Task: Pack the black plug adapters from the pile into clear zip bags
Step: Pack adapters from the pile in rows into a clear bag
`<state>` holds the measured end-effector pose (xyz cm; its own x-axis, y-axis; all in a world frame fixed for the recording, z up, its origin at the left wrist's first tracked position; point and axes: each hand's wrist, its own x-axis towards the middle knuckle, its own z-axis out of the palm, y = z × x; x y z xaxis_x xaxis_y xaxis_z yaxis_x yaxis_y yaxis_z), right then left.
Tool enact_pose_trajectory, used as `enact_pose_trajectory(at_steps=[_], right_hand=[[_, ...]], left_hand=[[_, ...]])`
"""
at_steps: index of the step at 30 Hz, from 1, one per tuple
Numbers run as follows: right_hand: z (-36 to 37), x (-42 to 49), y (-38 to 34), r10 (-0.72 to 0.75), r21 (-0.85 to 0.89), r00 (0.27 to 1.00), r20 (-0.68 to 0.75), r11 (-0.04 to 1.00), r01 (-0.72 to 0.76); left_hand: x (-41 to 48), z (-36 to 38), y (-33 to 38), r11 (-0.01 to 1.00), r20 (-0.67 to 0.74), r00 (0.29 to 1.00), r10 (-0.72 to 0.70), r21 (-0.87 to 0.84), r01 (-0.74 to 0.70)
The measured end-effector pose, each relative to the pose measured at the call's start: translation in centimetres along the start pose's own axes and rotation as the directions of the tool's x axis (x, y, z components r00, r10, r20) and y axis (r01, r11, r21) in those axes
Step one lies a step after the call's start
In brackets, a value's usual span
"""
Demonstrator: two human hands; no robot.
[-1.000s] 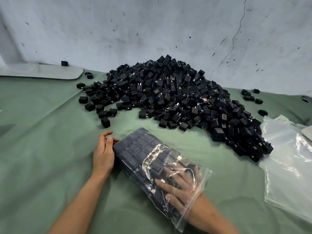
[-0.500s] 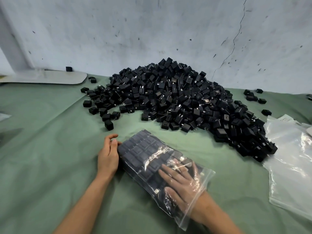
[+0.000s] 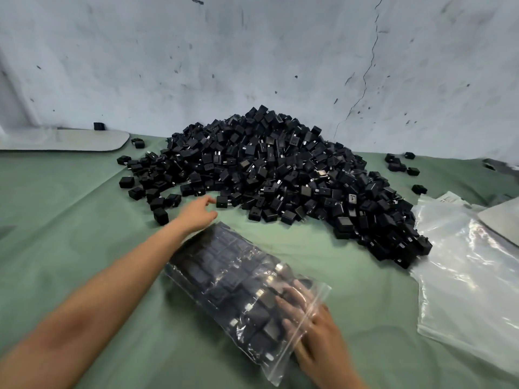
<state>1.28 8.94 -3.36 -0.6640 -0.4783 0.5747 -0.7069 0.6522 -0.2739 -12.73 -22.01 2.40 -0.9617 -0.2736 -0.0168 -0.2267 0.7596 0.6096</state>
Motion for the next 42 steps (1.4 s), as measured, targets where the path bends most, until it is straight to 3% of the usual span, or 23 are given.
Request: enact_pose_trajectory(at_steps=[3,7,13,17,20,23,25,27,29,31,39,40,42], right_hand=[[0.3,-0.2,0.1,0.037,-0.023,0.998,-0.042,0.999,-0.038],[0.6,-0.3,0.3,0.057,-0.022,0.998,-0.028,0.998,-0.057],[0.7,-0.3,0.5,0.052,-0.002,0.995,-0.081,0.999,-0.052],[0.6,-0.4,0.4,0.059,0.142,0.990,-0.130,0.989,-0.041],[-0.3,-0.8,0.3,0.063,0.237,0.972,-0.227,0.972,-0.008],[-1.4,-1.3,0.5,0.179,0.308,0.902,-0.393,0.950,-0.054],[-2.2,-1.4,0.2,0.286,0.394,0.844,-0.453,0.914,-0.098],[-3.2,-1.3,-0.7,0.310,0.479,0.841,-0.444,0.875,-0.069],[-4.1,-1.3,-1.7,0.274,0.566,0.882,-0.383,0.824,-0.011],[-5.1,-1.3,-2.3,0.246,0.597,0.915,-0.319,0.802,-0.008],[-7.4,-1.9,-1.5,0.133,0.386,0.972,-0.196,0.921,-0.049],[-7.4,-2.3,-1.1,0.153,0.382,0.969,-0.192,0.922,-0.070],[-7.2,-3.2,-0.2,0.243,0.373,0.952,-0.185,0.914,-0.161]], left_hand=[[3.3,1.4,0.7,0.985,0.120,0.993,0.018,0.165,-0.038],[6.3,2.8,0.9,0.942,0.170,0.985,0.016,0.328,-0.071],[6.9,3.0,1.5,0.894,0.128,0.986,0.105,0.423,-0.150],[5.0,2.4,2.7,0.951,0.049,0.996,0.076,0.297,-0.087],[1.5,2.1,6.0,0.981,-0.061,0.980,0.191,0.045,-0.188],[-5.4,2.1,9.2,0.864,0.045,0.931,0.363,-0.391,-0.318],[-10.5,2.4,9.9,0.761,0.168,0.842,0.513,-0.542,-0.356],[-14.4,3.2,10.0,0.702,0.258,0.769,0.585,-0.636,-0.320],[-16.8,4.1,9.9,0.685,0.297,0.744,0.598,-0.672,-0.283],[-17.9,4.5,9.8,0.673,0.287,0.762,0.580,-0.696,-0.250],[-19.4,4.7,9.9,0.674,0.305,0.746,0.591,-0.695,-0.250],[-19.7,4.8,9.7,0.695,0.264,0.761,0.593,-0.644,-0.319],[-20.3,5.9,9.0,0.782,0.153,0.780,0.607,-0.290,-0.552]])
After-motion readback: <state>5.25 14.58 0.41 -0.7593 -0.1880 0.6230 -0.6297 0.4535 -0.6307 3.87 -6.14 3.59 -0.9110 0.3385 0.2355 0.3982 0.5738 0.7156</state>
